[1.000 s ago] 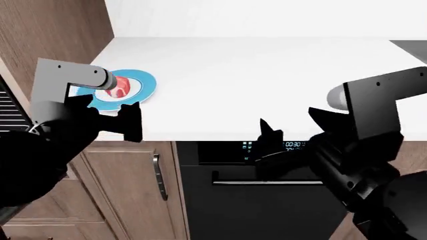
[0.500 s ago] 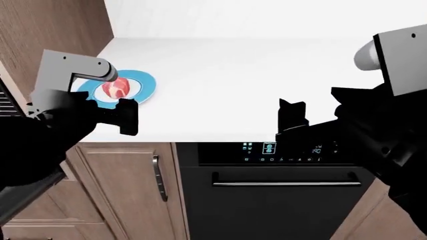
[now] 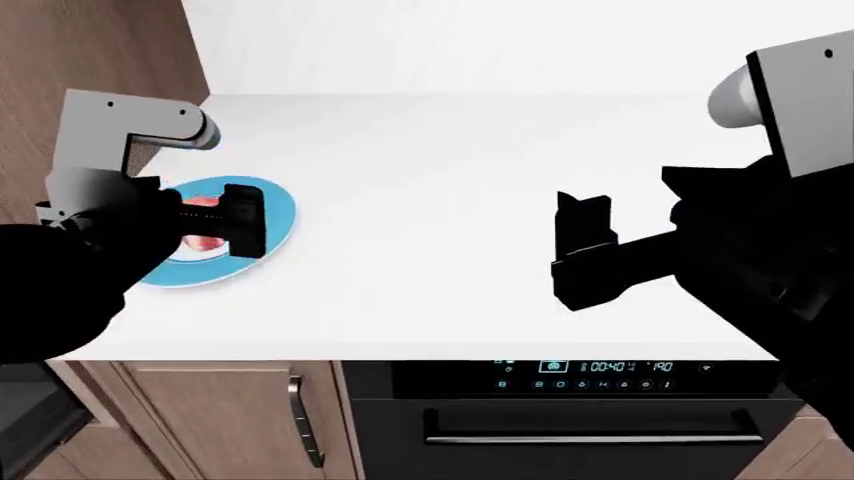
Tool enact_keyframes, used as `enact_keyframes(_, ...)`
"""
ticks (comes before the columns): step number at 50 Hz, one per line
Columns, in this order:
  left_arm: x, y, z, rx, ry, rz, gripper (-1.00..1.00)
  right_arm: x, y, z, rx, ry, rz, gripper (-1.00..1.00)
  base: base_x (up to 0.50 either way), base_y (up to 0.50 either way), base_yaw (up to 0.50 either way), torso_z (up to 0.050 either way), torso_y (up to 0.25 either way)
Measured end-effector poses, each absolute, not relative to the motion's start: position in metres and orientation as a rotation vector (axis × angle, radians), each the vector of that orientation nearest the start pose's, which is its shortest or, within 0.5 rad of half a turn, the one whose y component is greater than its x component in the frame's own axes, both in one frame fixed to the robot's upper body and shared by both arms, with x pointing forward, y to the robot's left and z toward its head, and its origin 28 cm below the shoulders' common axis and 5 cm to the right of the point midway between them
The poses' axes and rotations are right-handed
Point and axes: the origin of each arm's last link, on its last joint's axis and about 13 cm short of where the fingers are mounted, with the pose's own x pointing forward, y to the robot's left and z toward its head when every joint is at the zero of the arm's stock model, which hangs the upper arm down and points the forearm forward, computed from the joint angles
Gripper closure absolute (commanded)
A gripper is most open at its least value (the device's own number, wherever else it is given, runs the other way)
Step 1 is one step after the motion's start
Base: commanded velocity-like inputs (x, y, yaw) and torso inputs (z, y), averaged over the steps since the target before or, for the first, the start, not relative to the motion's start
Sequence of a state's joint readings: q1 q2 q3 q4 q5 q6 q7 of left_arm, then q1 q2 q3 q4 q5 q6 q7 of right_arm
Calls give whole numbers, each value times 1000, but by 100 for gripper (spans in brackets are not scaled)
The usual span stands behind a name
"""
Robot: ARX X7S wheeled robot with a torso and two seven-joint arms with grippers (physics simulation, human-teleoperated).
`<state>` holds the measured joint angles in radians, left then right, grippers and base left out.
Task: Place the steak on the rack of the oven.
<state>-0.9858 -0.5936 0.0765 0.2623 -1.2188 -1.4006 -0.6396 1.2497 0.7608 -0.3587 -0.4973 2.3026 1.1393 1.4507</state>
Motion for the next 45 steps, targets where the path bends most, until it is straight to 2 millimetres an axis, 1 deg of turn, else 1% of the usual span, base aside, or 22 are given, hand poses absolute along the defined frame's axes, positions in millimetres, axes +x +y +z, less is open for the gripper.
enact_keyframes(10,270,274,264,93,267,-40,-100,177,-121,319,-141,225,234,-100,0,0,0,0,0)
enact_keyframes(17,274,275,264,90,271,-23,-100,177,-121,317,-145,226,240,-100,0,0,0,0,0)
enact_keyframes(45,311,281,260,3,335,110,-100,183,-123,302,-134,240,265,-100,0,0,0,0,0)
